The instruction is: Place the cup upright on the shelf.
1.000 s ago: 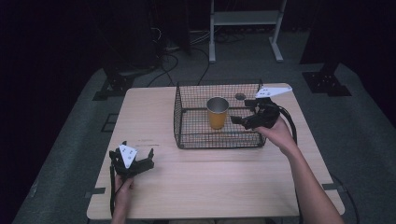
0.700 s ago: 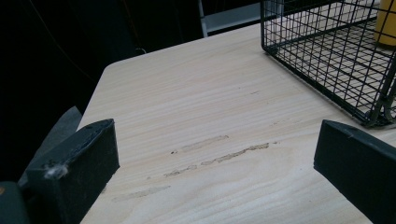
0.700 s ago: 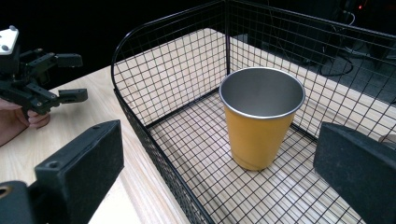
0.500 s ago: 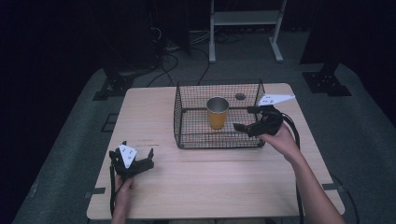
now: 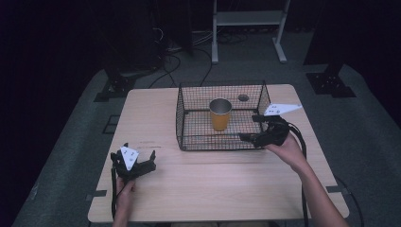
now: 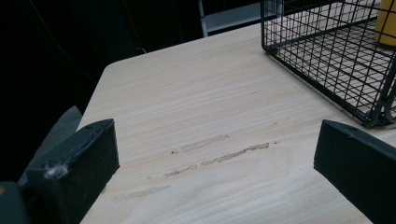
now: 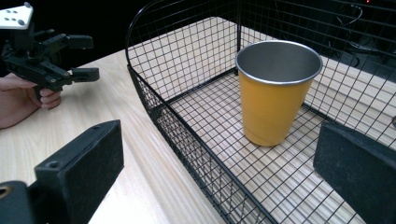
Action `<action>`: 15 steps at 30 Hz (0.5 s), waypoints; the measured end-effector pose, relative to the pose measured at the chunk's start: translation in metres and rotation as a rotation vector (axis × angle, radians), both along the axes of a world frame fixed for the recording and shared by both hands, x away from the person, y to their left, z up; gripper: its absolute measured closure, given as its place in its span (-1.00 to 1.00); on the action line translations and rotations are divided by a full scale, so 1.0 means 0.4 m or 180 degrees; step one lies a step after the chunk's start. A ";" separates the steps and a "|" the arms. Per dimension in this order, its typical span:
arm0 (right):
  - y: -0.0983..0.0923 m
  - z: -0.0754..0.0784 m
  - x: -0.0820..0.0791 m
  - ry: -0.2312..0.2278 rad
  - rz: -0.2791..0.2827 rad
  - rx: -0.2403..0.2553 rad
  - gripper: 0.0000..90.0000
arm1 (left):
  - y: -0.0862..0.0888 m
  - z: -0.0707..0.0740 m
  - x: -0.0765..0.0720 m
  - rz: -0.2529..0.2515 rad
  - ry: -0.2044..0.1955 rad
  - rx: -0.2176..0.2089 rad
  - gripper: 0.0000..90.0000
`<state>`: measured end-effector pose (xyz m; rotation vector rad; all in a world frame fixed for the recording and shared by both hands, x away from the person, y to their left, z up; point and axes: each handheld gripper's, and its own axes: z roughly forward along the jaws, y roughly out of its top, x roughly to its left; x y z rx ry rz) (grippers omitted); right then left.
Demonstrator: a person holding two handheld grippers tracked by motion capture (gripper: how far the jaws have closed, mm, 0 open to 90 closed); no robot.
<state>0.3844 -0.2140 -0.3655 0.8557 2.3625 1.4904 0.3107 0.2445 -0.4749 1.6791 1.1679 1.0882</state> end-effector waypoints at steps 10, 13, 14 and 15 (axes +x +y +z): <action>-0.014 -0.017 -0.030 0.0005 -0.0012 0.0010 -0.97 | 0.000 0.000 0.000 0.0002 0.0000 -0.0004 -1.00; -0.017 -0.023 -0.039 -0.0001 -0.0011 -0.0018 -0.97 | 0.000 0.000 0.000 0.0002 0.0000 -0.0002 -1.00; -0.017 -0.024 -0.042 -0.0003 -0.0011 -0.0032 -0.97 | 0.000 0.000 0.000 0.0001 0.0000 -0.0002 -1.00; -0.018 -0.027 -0.044 0.0009 -0.0008 -0.0034 -0.97 | 0.000 0.000 0.000 0.0004 0.0001 -0.0003 -1.00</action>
